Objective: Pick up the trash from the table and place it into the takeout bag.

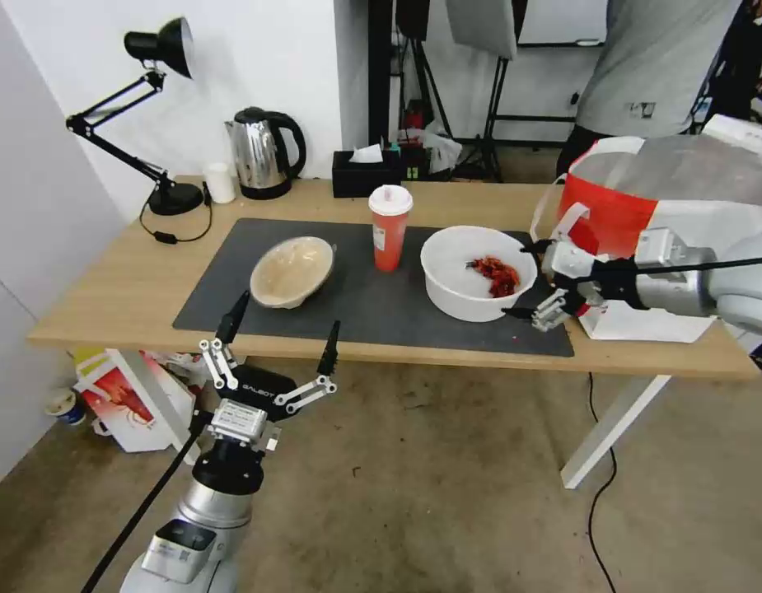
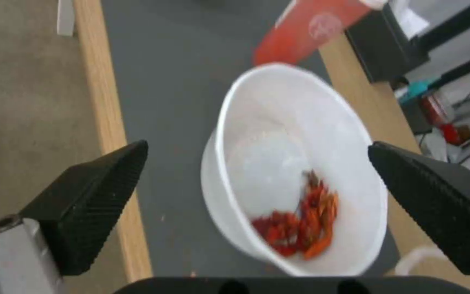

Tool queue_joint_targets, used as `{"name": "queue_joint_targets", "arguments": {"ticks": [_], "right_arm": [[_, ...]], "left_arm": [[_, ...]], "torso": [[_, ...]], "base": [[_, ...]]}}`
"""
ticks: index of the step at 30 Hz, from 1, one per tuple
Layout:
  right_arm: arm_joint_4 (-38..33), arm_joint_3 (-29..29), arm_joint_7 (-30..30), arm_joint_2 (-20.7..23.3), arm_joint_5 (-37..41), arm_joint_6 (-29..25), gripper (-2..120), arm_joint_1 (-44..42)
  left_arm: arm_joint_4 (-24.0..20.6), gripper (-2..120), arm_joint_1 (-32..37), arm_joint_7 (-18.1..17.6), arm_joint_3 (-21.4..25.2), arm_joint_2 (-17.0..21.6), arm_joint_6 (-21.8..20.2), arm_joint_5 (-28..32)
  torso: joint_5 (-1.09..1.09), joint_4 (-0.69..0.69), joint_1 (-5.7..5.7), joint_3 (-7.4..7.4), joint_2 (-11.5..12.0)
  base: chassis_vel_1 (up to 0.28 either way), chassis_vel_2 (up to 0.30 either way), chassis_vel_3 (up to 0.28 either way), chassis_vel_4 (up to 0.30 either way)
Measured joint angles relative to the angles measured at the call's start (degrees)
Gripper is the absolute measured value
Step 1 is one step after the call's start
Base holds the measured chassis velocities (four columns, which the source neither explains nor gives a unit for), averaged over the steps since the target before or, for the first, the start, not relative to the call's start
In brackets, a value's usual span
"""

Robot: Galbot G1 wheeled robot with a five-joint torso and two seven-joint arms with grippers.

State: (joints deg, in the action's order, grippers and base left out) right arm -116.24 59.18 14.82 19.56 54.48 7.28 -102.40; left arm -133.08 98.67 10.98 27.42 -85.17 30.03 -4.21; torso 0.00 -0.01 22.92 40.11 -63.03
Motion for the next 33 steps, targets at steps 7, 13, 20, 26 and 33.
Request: {"name": "queue_joint_targets", "arguments": {"ticks": [7,13,20,26,33], "right_arm": [[2.1,4.7,-0.2,2.4,0.0,0.1,100,-5.7],[4.3,7.2,0.4,4.2,0.7,0.1,100,-8.4],[6.0,10.2,1.1,5.5,1.0,0.1,100,-13.1],[8.1,15.2,1.5,6.8,1.0,0.1,100,-19.1],[10.1,19.7,2.0,8.0,0.8,0.2,100,-24.2]], "left_arm": [[-0.2,100,0.3,0.0,-0.2,-0.4,0.1,-0.2],[-0.1,100,0.2,0.0,0.0,-0.4,0.1,-0.2],[-0.1,100,0.0,0.0,0.0,-0.6,0.1,-0.2],[0.0,100,0.1,0.0,0.2,-0.6,0.2,0.0],[0.4,100,-0.2,0.0,0.3,-0.6,0.2,0.1]], "torso": [[0.00,0.02,0.00,0.00,0.0],[-0.01,0.01,0.00,0.00,0.0],[-0.01,0.01,0.00,0.00,0.0],[0.01,0.01,0.00,0.00,0.0],[0.00,0.02,0.00,0.00,0.0]], "base": [[0.000,0.000,0.000,0.000],[0.000,0.000,0.000,0.000],[0.000,0.000,0.000,0.000],[0.000,0.000,0.000,0.000],[0.000,0.000,0.000,0.000]]}}
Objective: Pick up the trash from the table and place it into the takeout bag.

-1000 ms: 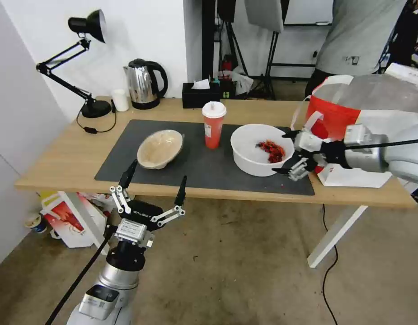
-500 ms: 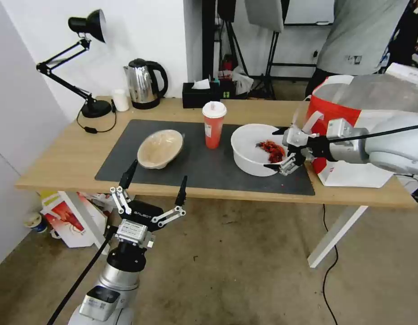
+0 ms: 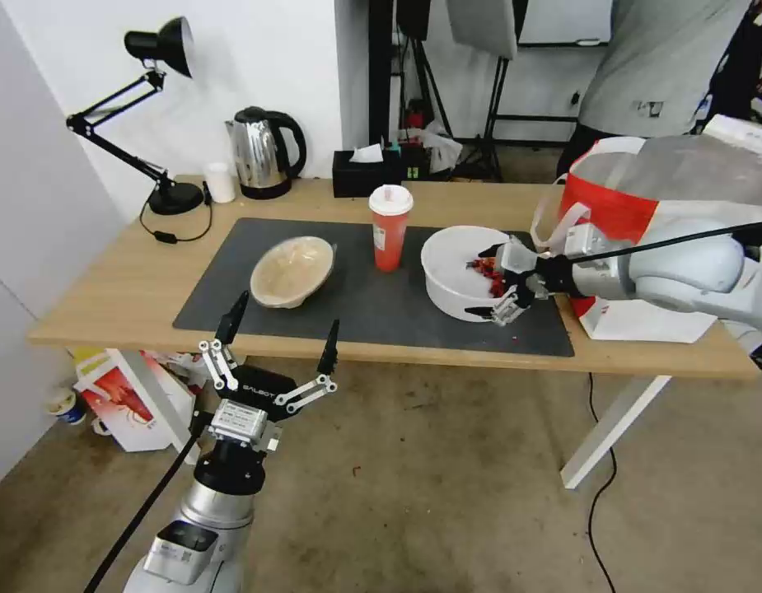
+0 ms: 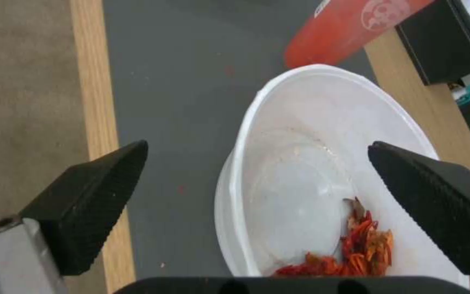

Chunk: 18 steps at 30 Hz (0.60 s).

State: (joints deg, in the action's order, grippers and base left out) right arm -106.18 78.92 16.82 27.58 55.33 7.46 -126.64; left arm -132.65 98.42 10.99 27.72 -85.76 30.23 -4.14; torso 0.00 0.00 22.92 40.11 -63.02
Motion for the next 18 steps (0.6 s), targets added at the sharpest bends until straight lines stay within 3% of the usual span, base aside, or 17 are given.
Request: {"name": "queue_joint_targets", "arguments": {"ticks": [18], "right_arm": [[3.7,4.4,0.4,1.6,-1.4,0.0,100,-8.6]], "left_arm": [[0.3,100,-0.4,0.1,1.4,0.3,0.0,1.2]], "torso": [[0.00,0.00,0.00,0.00,0.0]], "base": [[0.000,0.000,0.000,0.000]]}}
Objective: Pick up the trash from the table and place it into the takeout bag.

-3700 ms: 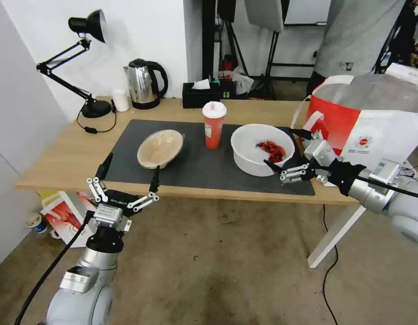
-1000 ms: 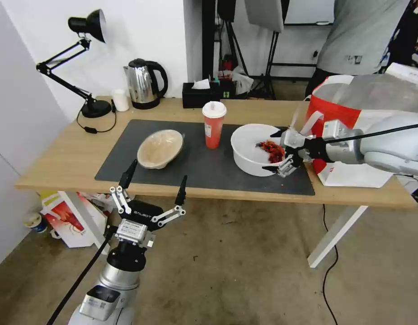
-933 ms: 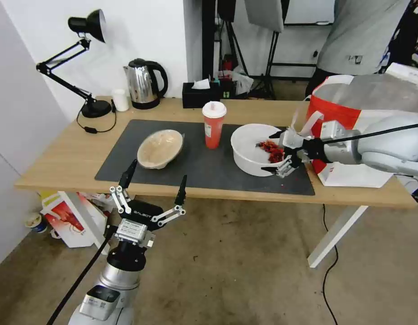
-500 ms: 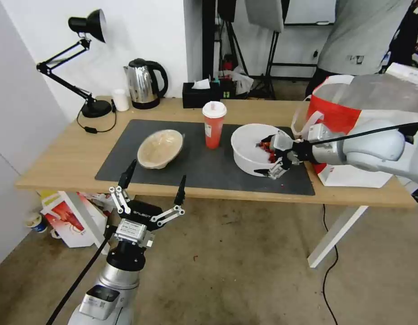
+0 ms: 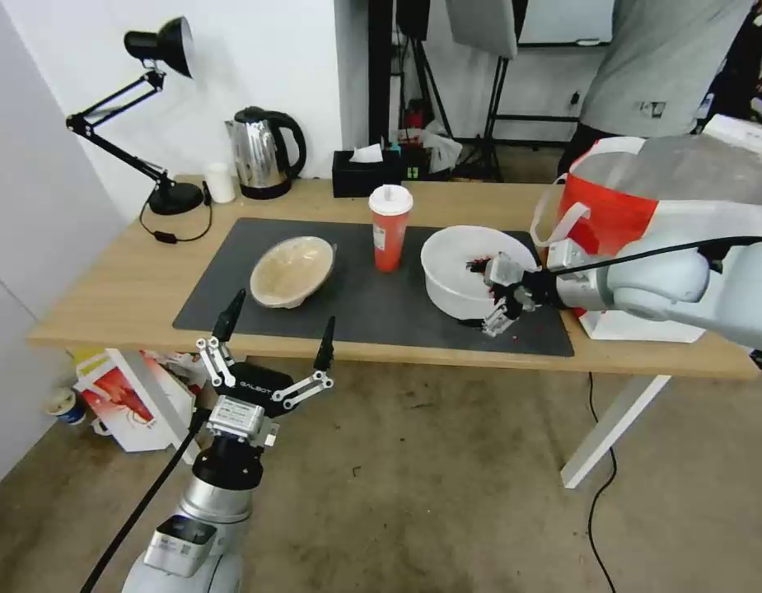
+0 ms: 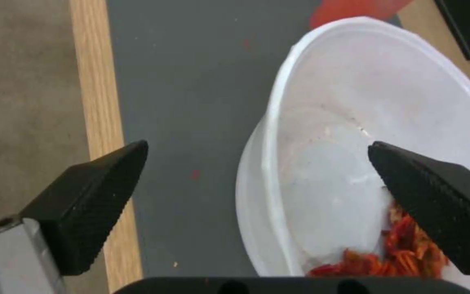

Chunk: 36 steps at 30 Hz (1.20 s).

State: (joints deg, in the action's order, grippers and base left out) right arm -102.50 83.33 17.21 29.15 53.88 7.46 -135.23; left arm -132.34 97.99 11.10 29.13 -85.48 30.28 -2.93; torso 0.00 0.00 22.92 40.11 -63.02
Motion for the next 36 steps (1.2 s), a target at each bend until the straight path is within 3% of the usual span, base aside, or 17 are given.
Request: {"name": "queue_joint_targets", "arguments": {"ticks": [18,25,29,33,36], "right_arm": [[3.0,1.2,1.2,0.9,-0.3,0.1,100,-3.0],[4.1,2.0,2.0,1.7,-0.2,0.3,83,-3.7],[5.2,3.1,2.8,2.2,0.0,0.3,60,-4.7],[5.5,3.3,3.0,2.5,0.1,0.3,51,-5.1],[5.9,3.4,3.4,2.7,0.4,0.4,35,-5.2]], "left_arm": [[-0.1,100,0.3,0.4,0.8,0.1,0.5,0.3],[-0.4,100,0.6,0.4,1.0,0.1,0.6,0.4],[-0.6,100,1.0,0.4,1.5,0.1,0.9,0.5],[-0.7,100,1.0,0.4,1.6,0.2,1.0,0.6],[-0.7,100,0.7,0.5,1.6,0.3,1.0,0.7]], "torso": [[0.00,0.00,0.00,0.00,0.0],[-0.01,0.00,0.00,0.00,0.0],[0.00,0.00,0.00,0.00,0.0],[0.00,0.00,-0.01,0.00,0.0],[0.00,0.00,0.00,0.00,0.0]], "base": [[0.000,0.000,0.000,0.000],[0.000,0.000,0.000,0.000],[0.000,0.000,0.000,0.000],[0.000,0.000,0.000,0.000],[0.000,0.000,0.000,0.000]]}}
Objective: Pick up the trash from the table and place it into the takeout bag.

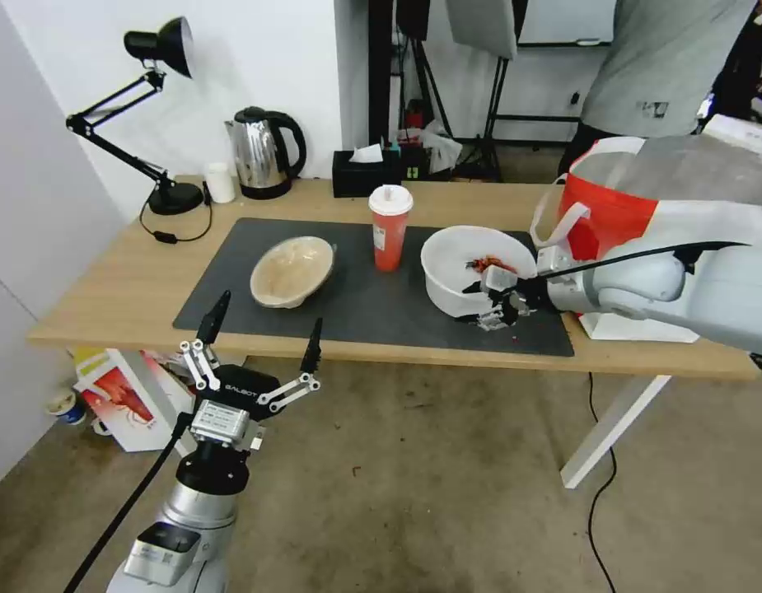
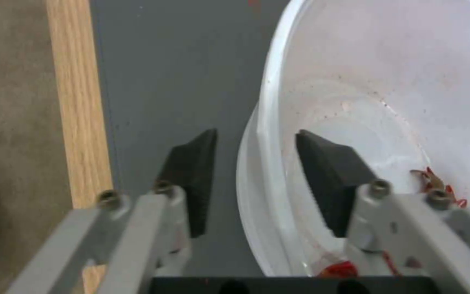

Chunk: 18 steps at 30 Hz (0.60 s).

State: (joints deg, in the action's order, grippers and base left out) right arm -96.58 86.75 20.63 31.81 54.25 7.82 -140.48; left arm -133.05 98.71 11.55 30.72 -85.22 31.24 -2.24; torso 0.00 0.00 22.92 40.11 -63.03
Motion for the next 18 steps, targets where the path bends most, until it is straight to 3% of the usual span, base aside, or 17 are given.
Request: {"name": "queue_joint_targets", "arguments": {"ticks": [5,9,18], "right_arm": [[0.4,0.0,0.8,0.0,0.8,0.0,21,0.0],[0.9,0.1,1.6,0.2,1.4,0.1,3,-0.1],[1.3,0.2,2.6,0.1,1.8,0.5,0,-0.2]], "left_arm": [[0.1,100,-0.2,0.0,-0.1,0.0,0.0,0.0],[0.3,100,-0.7,0.0,-0.1,0.1,0.0,0.1],[0.7,100,-1.0,0.1,-0.1,0.1,0.0,0.3]], "torso": [[0.00,0.00,0.00,0.00,0.0],[0.00,0.00,0.00,0.00,0.0],[0.00,0.00,0.00,-0.01,0.0]], "base": [[0.000,0.000,0.000,0.000],[0.000,0.000,0.000,0.000],[0.000,0.000,0.000,0.000]]}}
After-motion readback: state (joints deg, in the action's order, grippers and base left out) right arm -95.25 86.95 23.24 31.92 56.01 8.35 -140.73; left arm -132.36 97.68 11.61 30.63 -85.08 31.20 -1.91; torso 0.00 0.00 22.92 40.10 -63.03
